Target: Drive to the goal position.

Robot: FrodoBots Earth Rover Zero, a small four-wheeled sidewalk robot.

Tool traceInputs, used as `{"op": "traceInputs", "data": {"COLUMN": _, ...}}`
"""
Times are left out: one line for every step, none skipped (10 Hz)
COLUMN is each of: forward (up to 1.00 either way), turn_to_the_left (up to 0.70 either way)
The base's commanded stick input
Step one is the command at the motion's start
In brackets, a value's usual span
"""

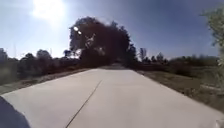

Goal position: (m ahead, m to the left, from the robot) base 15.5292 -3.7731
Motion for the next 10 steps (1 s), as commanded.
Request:
{"op": "traceInputs", "data": {"forward": 0.7, "turn_to_the_left": 0.0}}
{"op": "traceInputs", "data": {"forward": 0.7, "turn_to_the_left": 0.0}}
{"op": "traceInputs", "data": {"forward": 0.7, "turn_to_the_left": 0.0}}
{"op": "traceInputs", "data": {"forward": 0.7, "turn_to_the_left": 0.0}}
{"op": "traceInputs", "data": {"forward": 0.7, "turn_to_the_left": 0.0}}
{"op": "traceInputs", "data": {"forward": 0.7, "turn_to_the_left": 0.0}}
{"op": "traceInputs", "data": {"forward": 0.7, "turn_to_the_left": 0.0}}
{"op": "traceInputs", "data": {"forward": 0.7, "turn_to_the_left": 0.0}}
{"op": "traceInputs", "data": {"forward": 0.7, "turn_to_the_left": 0.0}}
{"op": "traceInputs", "data": {"forward": 0.7, "turn_to_the_left": 0.0}}
